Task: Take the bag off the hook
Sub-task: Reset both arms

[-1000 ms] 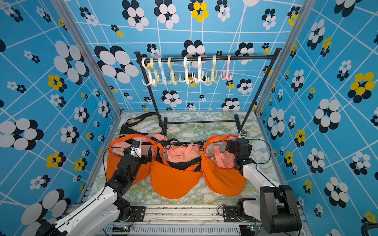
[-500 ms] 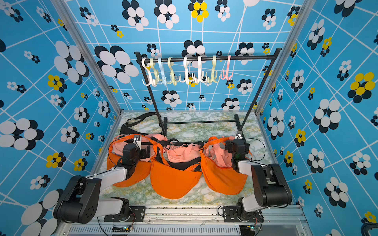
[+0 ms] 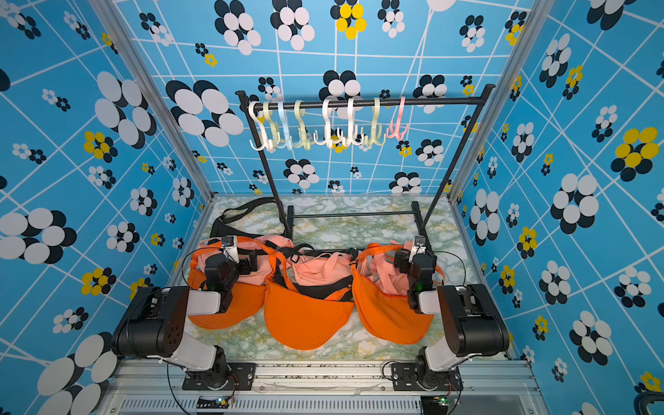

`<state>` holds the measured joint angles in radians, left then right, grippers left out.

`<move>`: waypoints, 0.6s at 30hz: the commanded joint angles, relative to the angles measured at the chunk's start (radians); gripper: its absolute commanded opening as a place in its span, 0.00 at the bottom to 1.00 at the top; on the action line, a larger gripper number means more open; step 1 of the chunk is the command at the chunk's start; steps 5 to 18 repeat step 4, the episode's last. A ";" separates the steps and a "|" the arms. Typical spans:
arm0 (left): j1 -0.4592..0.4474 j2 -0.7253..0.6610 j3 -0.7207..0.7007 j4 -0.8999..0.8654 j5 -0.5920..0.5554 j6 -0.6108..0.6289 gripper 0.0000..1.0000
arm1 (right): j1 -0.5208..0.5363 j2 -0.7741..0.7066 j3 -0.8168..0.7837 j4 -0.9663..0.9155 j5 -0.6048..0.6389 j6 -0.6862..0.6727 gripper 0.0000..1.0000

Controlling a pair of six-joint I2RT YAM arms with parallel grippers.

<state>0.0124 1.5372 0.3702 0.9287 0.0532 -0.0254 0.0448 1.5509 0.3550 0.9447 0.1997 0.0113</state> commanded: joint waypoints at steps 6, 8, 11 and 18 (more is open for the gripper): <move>-0.012 0.006 0.020 -0.035 -0.005 0.010 0.99 | -0.035 0.007 0.028 -0.013 -0.076 0.015 0.99; -0.012 0.006 0.020 -0.035 -0.005 0.010 0.99 | -0.035 0.007 0.028 -0.013 -0.076 0.015 0.99; -0.012 0.006 0.020 -0.035 -0.005 0.010 0.99 | -0.035 0.007 0.028 -0.013 -0.076 0.015 0.99; -0.012 0.006 0.020 -0.035 -0.005 0.010 0.99 | -0.035 0.007 0.028 -0.013 -0.076 0.015 0.99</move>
